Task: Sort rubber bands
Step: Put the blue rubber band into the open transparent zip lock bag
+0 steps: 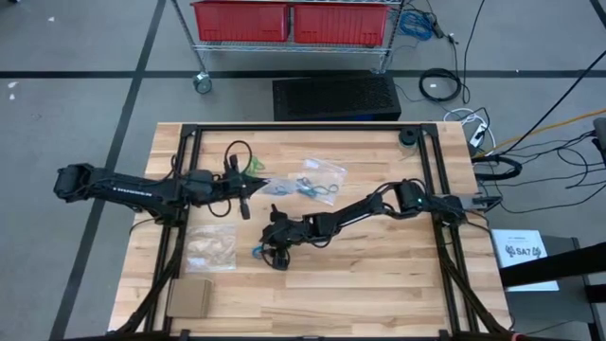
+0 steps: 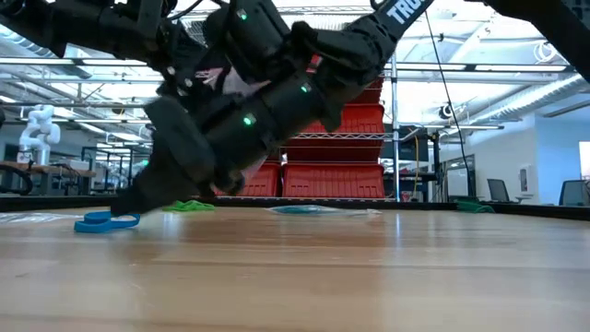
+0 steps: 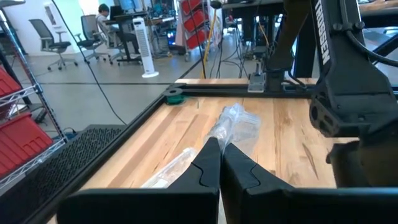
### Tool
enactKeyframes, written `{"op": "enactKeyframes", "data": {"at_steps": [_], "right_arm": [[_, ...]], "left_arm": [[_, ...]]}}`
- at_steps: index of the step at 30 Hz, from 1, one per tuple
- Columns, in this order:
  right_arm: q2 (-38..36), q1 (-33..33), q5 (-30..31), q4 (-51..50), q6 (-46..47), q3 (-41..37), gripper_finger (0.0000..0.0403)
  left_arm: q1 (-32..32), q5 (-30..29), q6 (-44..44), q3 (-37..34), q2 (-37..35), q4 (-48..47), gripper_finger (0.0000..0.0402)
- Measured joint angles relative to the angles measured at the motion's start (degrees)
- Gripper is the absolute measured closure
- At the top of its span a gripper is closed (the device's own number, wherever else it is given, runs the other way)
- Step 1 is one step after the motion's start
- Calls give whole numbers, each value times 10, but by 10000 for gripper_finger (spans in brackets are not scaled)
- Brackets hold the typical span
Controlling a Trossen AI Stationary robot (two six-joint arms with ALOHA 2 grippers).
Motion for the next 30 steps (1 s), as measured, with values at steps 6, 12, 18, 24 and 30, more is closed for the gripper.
{"op": "enactKeyframes", "data": {"at_steps": [6,12,18,24,30], "right_arm": [[19,-1,2,-30,-13,31,313],[10,8,7,-67,-30,36,392],[-51,25,42,-134,-50,36,401],[-142,43,121,-227,-65,36,402],[-223,57,252,-289,-82,36,403]], "left_arm": [[0,0,0,0,0,-5,401],[0,0,0,0,0,-7,401],[0,0,0,0,0,-8,402],[0,3,0,0,0,-4,401],[0,12,0,0,0,0,401]]}}
